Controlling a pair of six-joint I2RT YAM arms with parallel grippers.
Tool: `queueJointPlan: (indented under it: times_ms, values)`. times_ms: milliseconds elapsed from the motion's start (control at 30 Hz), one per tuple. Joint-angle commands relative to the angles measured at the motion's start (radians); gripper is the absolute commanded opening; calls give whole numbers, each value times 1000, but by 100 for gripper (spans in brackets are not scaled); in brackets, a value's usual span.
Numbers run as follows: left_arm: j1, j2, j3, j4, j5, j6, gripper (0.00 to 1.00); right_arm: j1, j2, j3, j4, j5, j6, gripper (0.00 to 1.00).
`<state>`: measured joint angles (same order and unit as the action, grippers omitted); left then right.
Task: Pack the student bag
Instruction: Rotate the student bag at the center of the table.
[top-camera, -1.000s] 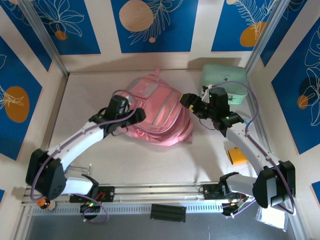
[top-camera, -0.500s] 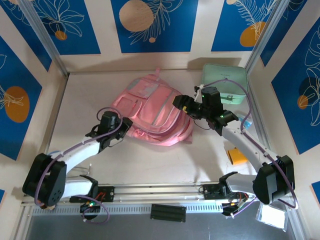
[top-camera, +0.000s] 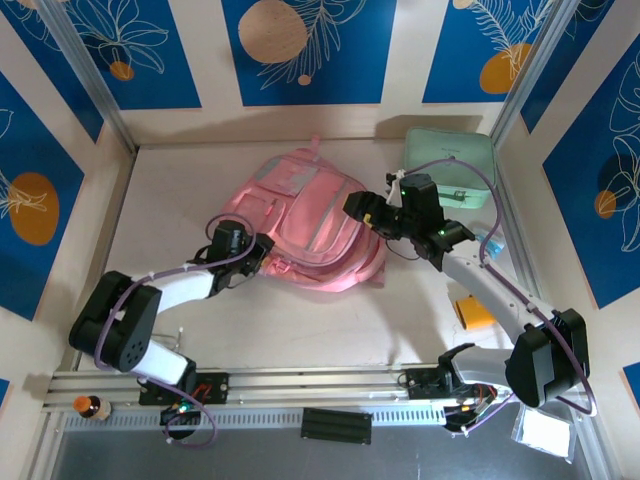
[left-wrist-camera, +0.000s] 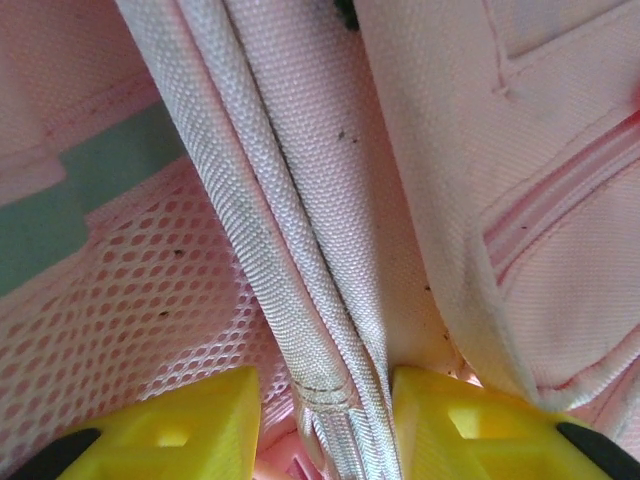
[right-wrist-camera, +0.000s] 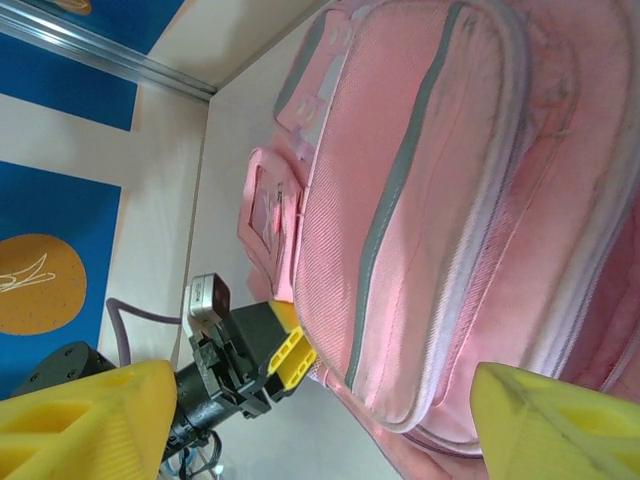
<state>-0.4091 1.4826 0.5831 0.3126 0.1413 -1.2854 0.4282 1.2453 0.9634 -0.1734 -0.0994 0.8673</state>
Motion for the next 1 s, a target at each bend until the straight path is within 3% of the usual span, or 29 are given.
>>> queueJointPlan:
  times_ms: [0,167,467,667,967]
  values:
    - [12,13,25,123,19,5,39,29,17,32,-20,5,-24,77]
    - [11,15,32,122,18,14,31,95,55,37,-45,15,-36,76]
    - [12,-1,49,111,45,31,0,177,184,37,-116,76,26,74]
    - [-2,-25,65,122,86,-10,0,125,333,165,-117,106,-55,74]
    - [-89,-94,77,51,38,-7,0,27,601,480,-102,8,-232,72]
